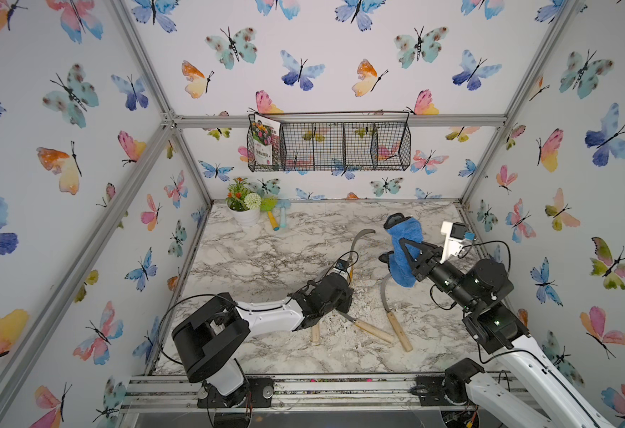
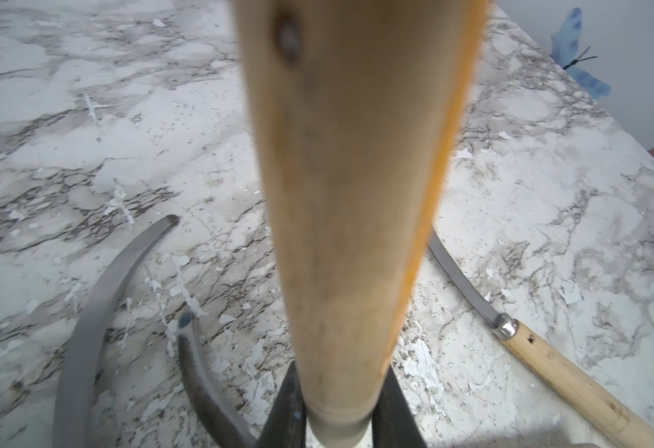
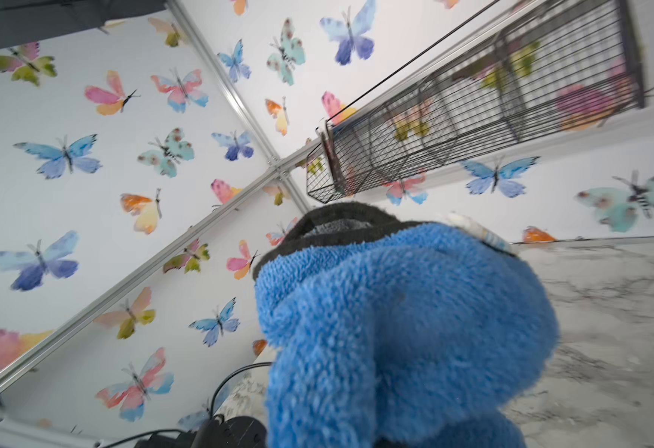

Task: Wipe small sickles with rags
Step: Wipe the small sickle, then place the small sickle at the center of the board.

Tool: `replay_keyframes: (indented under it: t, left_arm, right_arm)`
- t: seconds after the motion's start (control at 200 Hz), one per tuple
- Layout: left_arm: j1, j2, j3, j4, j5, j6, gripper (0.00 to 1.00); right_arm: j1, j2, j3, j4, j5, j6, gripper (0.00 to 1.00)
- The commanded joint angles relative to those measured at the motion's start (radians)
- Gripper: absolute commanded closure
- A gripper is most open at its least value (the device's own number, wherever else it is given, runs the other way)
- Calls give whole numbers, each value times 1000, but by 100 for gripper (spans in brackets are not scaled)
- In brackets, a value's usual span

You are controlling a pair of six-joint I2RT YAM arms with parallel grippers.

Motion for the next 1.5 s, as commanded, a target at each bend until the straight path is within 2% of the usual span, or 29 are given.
replay_keyframes:
  t: [0.0, 0.075, 0.165, 0.24, 0.3, 0.35, 0.455, 0.526, 0.711, 0.821, 1.031, 1.166, 1.296, 1.412, 1.497]
  left_arm:
    - [6, -11, 50, -172, -265, -232, 100]
    - [5, 10, 145, -353, -337, -323, 100]
    - [6, 24, 218, -439, -381, -308, 100]
    - [12, 44, 282, -577, -472, -400, 100]
    - [44, 76, 356, -722, -495, -484, 100]
    - [105, 115, 415, -819, -418, -500, 100]
    - [283, 234, 511, -944, -136, -450, 100]
    - [371, 292, 546, -1004, -86, -462, 100]
    - [503, 269, 488, -966, -41, -465, 100]
    - [568, 247, 435, -946, 2, -478, 100]
    - [702, 309, 415, -957, 107, -473, 100]
    - [725, 334, 425, -945, 121, -446, 100]
    - [725, 350, 452, -963, 97, -444, 100]
    - [726, 383, 492, -991, 90, -437, 91]
    - [727, 400, 503, -1001, 82, -437, 84]
  right_arm:
    - [3, -16, -22, -191, 334, 106, 98]
    - [3, -31, -33, -240, 330, 133, 98]
    - [4, -71, -53, -242, 283, 170, 98]
    - [3, -105, -61, -216, 200, 171, 98]
    - [3, -123, -82, -181, 129, 186, 98]
    - [3, -133, -118, -119, 66, 202, 99]
    - [3, -113, -173, -45, -17, 242, 99]
    - [3, -79, -193, -18, -62, 264, 99]
    - [4, 15, -198, 48, -152, 287, 99]
    - [3, 11, -175, -16, -102, 268, 99]
    - [3, -51, -192, 10, -87, 256, 99]
    - [3, -76, -223, 59, -89, 253, 99]
    - [3, -33, -218, 61, -93, 242, 97]
    - [3, 58, -184, 28, -84, 197, 98]
    - [3, 132, -133, -63, -45, 170, 98]
